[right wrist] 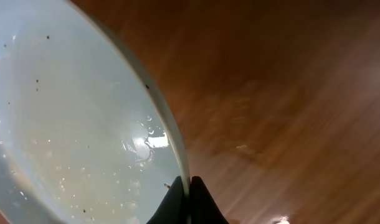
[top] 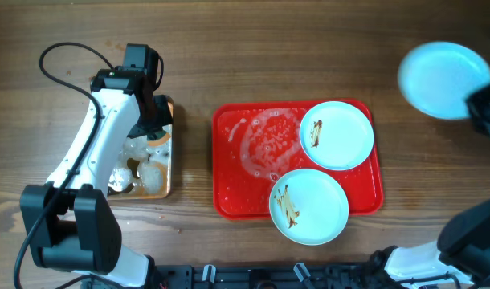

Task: Clean dirty plates on tray and stack at the side
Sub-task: 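Lift the scrubbed plate with the right gripper and place it right of the red tray, then move the right gripper to grip the rim of the lower white plate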

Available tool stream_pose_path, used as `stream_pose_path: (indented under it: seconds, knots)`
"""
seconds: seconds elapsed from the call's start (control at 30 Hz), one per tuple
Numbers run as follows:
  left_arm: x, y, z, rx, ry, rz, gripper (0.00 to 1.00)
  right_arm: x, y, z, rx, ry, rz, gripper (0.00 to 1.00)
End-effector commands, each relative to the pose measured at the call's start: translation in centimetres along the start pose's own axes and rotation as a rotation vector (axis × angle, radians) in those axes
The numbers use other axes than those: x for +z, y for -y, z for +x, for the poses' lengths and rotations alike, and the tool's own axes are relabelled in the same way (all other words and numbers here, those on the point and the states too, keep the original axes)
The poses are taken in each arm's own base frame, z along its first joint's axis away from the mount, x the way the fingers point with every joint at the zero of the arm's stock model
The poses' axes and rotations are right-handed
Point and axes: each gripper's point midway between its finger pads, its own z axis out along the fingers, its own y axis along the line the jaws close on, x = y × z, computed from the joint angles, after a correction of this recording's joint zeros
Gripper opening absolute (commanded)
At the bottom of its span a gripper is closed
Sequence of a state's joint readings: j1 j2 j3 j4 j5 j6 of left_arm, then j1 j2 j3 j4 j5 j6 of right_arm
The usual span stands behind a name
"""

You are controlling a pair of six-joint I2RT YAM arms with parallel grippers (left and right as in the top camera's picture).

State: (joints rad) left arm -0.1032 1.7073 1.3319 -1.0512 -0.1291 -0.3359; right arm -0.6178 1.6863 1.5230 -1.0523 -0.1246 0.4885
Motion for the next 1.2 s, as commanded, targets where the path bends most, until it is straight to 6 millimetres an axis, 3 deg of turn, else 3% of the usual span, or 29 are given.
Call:
stream_pose_path:
  seconds: [0.0,0.1,0.3,0.4,0.43,0.47,0.5,0.6,0.67,0.77,0.83,0.9,0.93,0.97,1.0,1.07,1.17]
  knots:
    - [-0.6,0.1,-0.4,-0.014,0.022,0.019,0.04,0.5,4.4,-1.7,0.111,-0.003,0.050,0.04]
    - [-0.6,0.1,-0.4,-0.014,0.021,0.019,0.04,4.2,7.1,-0.7,0.176,-0.077,0.099,0.04]
    - [-0.6,0.0,-0.3,0.006,0.018,0.017,0.04,11.2,9.9,1.2,0.192,-0.195,0.200,0.04]
    - [-0.6,0.0,-0.3,0.006,0.018,0.017,0.04,13.5,11.1,1.7,0.187,-0.226,0.246,0.04]
    - [-0.6,0.0,-0.3,0.006,0.018,0.017,0.04,13.7,11.1,1.8,0.173,-0.230,0.244,0.28]
    - [-0.6,0.0,-0.3,0.006,0.018,0.017,0.04,13.7,11.1,1.7,0.164,-0.231,0.242,0.94]
    - [-0.6,0.0,-0.3,0.006,0.018,0.017,0.04,13.7,10.8,1.8,0.163,-0.237,0.225,0.95]
    - [-0.6,0.0,-0.3,0.006,0.018,0.017,0.04,12.6,10.0,1.5,0.161,-0.229,0.199,0.95]
    - [-0.6,0.0,-0.3,0.006,0.018,0.017,0.04,10.1,8.6,0.2,0.148,-0.180,0.173,0.99]
    - [-0.6,0.0,-0.3,0.006,0.018,0.017,0.04,3.9,5.1,-2.3,0.099,-0.042,0.103,1.00]
    - [-0.6,0.0,-0.3,0.006,0.017,0.017,0.04,-1.0,2.1,-2.6,0.045,0.050,0.027,1.00]
    - [-0.6,0.0,-0.3,0.006,0.018,0.018,0.04,-3.7,-0.3,-1.1,-0.017,0.071,-0.034,0.88]
    - [-0.6,0.0,-0.3,0.006,0.019,0.018,0.04,-4.5,-1.7,0.2,-0.072,0.054,-0.069,0.75]
    - [-0.6,0.1,-0.4,0.010,0.023,0.020,0.04,-4.6,-3.4,2.4,-0.139,-0.002,-0.104,0.53]
    - [-0.6,0.4,-0.5,0.035,0.024,0.039,0.04,-4.2,-4.8,5.0,-0.213,-0.077,-0.132,0.47]
    - [-0.7,1.0,-0.6,0.057,0.027,0.068,0.04,-2.4,-5.9,9.2,-0.298,-0.194,-0.126,0.57]
    - [-0.7,1.0,-0.8,0.059,0.033,0.070,0.04,1.6,-5.8,16.4,-0.370,-0.351,-0.077,0.60]
